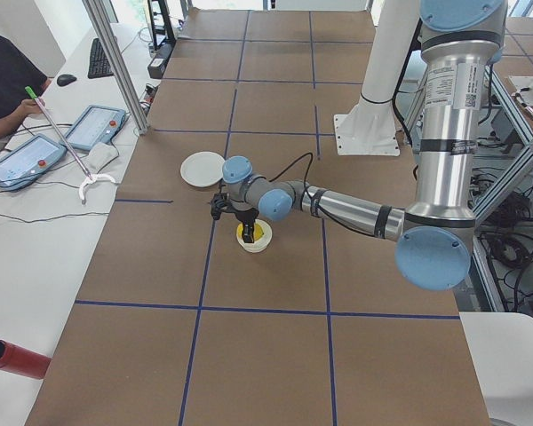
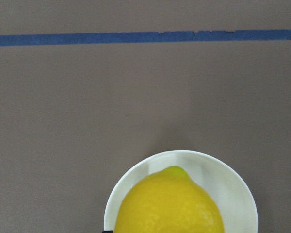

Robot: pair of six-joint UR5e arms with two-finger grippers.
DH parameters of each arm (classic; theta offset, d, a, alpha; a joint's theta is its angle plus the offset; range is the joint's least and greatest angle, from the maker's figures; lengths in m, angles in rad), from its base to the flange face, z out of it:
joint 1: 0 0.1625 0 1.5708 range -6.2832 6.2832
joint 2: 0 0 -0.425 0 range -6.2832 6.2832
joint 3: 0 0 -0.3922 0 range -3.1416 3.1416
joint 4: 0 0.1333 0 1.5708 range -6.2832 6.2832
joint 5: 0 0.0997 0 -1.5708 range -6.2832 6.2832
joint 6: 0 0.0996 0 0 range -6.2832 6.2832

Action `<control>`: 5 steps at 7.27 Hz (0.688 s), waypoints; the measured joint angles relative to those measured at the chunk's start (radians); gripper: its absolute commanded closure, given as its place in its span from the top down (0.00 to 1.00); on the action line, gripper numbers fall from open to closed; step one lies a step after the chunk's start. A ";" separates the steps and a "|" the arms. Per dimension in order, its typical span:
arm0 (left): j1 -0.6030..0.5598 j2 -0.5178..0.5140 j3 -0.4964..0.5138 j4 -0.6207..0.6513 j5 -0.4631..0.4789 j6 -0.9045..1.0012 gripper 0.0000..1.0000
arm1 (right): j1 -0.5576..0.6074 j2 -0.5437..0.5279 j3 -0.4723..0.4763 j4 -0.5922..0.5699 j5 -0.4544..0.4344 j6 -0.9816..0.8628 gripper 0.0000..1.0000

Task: Move lemon from plate to bowl
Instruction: 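Lower the lemon into the bowl and open the left gripper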

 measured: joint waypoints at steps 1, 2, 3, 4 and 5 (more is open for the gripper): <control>0.020 -0.003 0.002 -0.001 -0.001 -0.017 0.03 | 0.000 0.000 0.000 0.000 0.000 0.000 1.00; 0.038 -0.006 0.005 -0.001 -0.001 -0.032 0.22 | 0.000 0.000 0.000 0.000 0.000 0.000 1.00; 0.048 -0.008 0.006 -0.002 0.000 -0.037 0.69 | 0.000 0.000 0.000 0.000 0.000 0.000 1.00; 0.052 -0.009 0.006 -0.002 0.001 -0.036 0.78 | 0.000 0.000 0.000 0.000 0.000 0.000 1.00; 0.053 -0.010 0.007 -0.002 0.002 -0.034 0.93 | 0.000 0.000 0.000 0.000 0.000 0.000 1.00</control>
